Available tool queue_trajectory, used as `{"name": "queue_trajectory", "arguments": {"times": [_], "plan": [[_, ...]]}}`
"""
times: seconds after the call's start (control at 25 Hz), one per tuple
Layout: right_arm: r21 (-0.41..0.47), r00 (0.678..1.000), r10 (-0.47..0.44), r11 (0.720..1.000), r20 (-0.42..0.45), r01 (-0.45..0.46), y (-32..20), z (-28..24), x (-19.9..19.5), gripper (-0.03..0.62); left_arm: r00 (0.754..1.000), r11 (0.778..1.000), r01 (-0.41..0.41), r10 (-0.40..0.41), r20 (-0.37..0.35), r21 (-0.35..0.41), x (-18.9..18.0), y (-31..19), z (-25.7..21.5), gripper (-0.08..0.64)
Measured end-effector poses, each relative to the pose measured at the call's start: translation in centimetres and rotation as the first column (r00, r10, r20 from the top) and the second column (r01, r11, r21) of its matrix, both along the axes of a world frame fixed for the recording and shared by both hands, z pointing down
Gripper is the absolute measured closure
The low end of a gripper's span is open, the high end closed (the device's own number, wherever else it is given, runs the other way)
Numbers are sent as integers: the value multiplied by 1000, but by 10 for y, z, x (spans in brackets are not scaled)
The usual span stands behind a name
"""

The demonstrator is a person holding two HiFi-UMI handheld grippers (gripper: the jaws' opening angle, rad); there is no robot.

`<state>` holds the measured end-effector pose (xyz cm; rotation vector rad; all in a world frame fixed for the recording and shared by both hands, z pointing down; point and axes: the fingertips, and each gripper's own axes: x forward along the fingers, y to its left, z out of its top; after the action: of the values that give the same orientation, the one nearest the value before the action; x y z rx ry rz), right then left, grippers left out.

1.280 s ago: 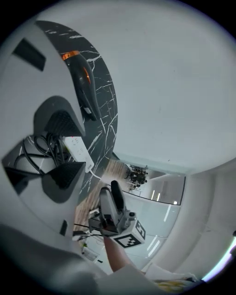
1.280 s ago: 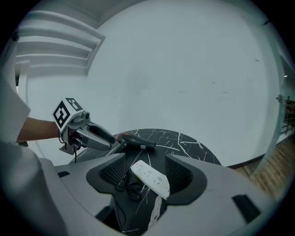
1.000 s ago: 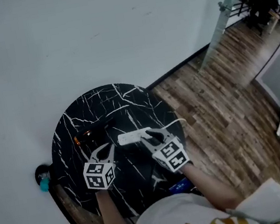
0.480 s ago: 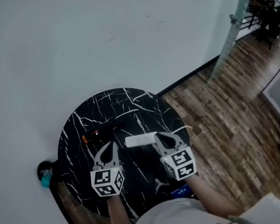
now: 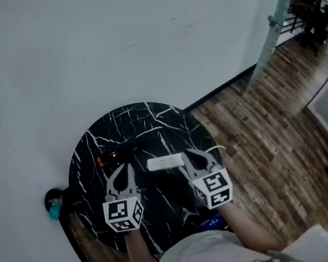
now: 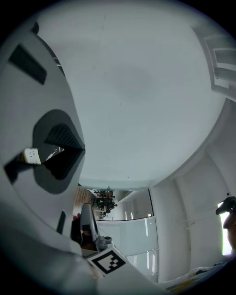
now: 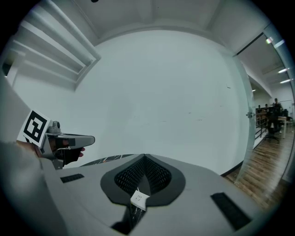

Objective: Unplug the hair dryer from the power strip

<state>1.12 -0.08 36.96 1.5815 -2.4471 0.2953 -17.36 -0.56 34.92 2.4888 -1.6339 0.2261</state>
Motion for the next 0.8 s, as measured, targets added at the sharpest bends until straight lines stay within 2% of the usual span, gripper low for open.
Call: {"name": "queue_trajectory", "arguments": {"times": [0.8], "plan": [[-4,1000,15,1000,-6,-15,8,-3,5,594,999,999,-34,34,-2,-21,10,8,6,558]]}}
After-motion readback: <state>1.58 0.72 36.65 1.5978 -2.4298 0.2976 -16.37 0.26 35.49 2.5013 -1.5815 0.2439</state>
